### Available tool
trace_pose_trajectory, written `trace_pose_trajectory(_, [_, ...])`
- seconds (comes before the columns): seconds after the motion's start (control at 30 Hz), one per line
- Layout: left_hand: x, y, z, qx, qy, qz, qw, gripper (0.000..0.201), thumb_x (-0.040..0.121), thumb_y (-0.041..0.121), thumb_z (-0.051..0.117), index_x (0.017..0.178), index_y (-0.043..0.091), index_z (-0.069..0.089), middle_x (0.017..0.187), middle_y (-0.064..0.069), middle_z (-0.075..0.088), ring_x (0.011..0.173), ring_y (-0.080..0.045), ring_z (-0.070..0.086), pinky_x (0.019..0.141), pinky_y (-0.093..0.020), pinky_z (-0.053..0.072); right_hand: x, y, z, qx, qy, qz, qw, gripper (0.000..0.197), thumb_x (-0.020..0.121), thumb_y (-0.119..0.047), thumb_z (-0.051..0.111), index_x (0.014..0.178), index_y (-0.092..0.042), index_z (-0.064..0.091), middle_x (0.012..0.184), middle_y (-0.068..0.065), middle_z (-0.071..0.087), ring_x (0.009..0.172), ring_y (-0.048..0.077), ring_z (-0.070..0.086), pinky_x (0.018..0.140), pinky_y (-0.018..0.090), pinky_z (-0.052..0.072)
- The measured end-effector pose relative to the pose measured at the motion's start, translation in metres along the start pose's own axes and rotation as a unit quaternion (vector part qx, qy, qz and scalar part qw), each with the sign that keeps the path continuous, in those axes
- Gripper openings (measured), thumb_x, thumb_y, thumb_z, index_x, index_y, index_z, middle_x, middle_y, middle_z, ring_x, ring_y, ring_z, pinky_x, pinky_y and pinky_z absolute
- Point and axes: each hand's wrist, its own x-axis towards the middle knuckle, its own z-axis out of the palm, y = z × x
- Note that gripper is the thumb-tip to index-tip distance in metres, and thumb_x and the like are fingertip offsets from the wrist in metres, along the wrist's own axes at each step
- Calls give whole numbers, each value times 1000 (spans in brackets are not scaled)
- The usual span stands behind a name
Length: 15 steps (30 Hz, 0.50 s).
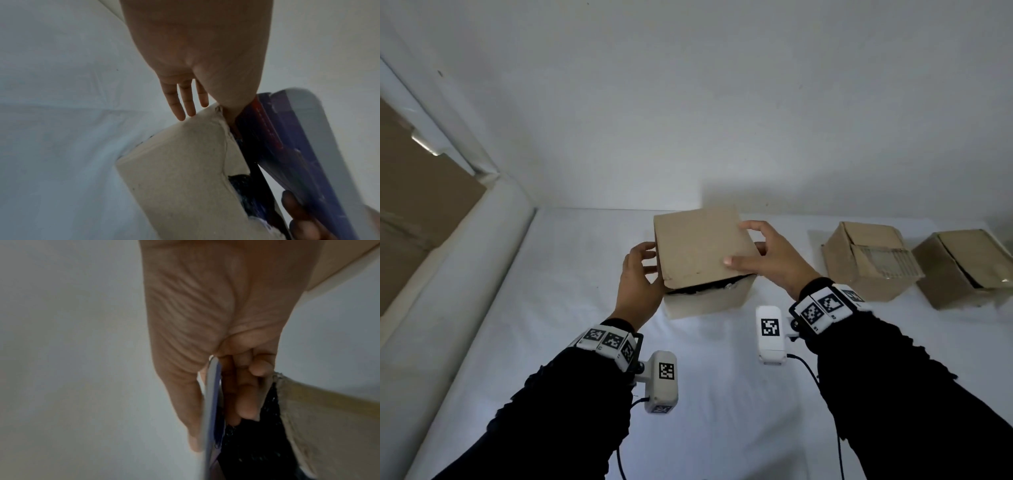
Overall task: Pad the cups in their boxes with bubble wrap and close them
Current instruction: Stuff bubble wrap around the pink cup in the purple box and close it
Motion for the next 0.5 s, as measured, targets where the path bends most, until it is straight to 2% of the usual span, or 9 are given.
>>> trace_pose_trajectory(0.03, [-7,0,1,6,13,5,1000,37,91,16,62,126,23,50,126,3,49,103,-9,61,76,-16,48,-5,-1,0,-25,-20,3,999,81,67,-23,88,133,-33,41,104,8,70,83,15,69,61,18,51])
trace_pose_trajectory(0.1, [-20,4,3,-2,33,8,999,17,98,27,50,112,23,60,124,2,49,109,-17,60,86,-24,50,-14,-1,2,-41,-35,7,999,93,65,-15,89,138,-33,35,106,10,66,80,17,66,59,22,51])
trace_pose_trajectory(0.17, [-36,11,6,-64,37,-9,997,30,96,48,41,97,32,67,125,0,51,112,-18,57,95,-36,49,-21,1,4,-7,-12,4,1000,96,64,-8,88,140,-30,33,106,14,66,84,24,69,65,29,54])
trace_pose_trajectory(0.23, [-49,20,8,-118,30,-23,992,26,90,56,44,89,43,67,128,0,51,115,-13,56,95,-33,48,-26,5,8,66,18,9,998,93,67,-4,86,140,-27,33,103,17,69,81,26,72,72,33,55])
trace_pose_trajectory(0.27, [-54,23,8,-112,23,-17,993,20,90,55,52,90,42,68,129,3,49,116,-8,54,93,-28,48,-27,7,10,106,27,9,994,90,68,-4,85,139,-25,33,103,18,69,81,28,72,77,36,57])
trace_pose_trajectory(0.33, [-56,23,8,-37,30,18,999,19,86,45,67,96,28,71,126,6,47,116,-4,51,88,-22,48,-30,11,14,144,44,-7,989,84,71,-3,83,139,-22,36,102,18,69,83,29,73,86,41,58])
trace_pose_trajectory(0.37, [-55,21,9,-1,44,36,998,22,84,41,71,95,21,71,123,6,48,114,-5,51,85,-20,47,-31,13,16,135,53,-20,989,81,73,-3,82,138,-22,37,100,15,70,82,25,73,85,38,58])
trace_pose_trajectory(0.43, [-51,19,9,45,69,63,995,25,82,34,74,89,11,67,114,5,52,104,-9,54,78,-19,46,-30,19,19,54,92,-51,993,70,75,-9,81,132,-24,43,95,4,69,77,9,70,77,23,54])
trace_pose_trajectory(0.5, [-48,18,10,76,84,73,991,22,81,28,76,88,10,65,102,6,60,94,-11,59,75,-26,49,-25,26,22,-67,141,-112,981,55,74,-17,82,121,-26,53,97,-7,63,82,10,64,75,20,48])
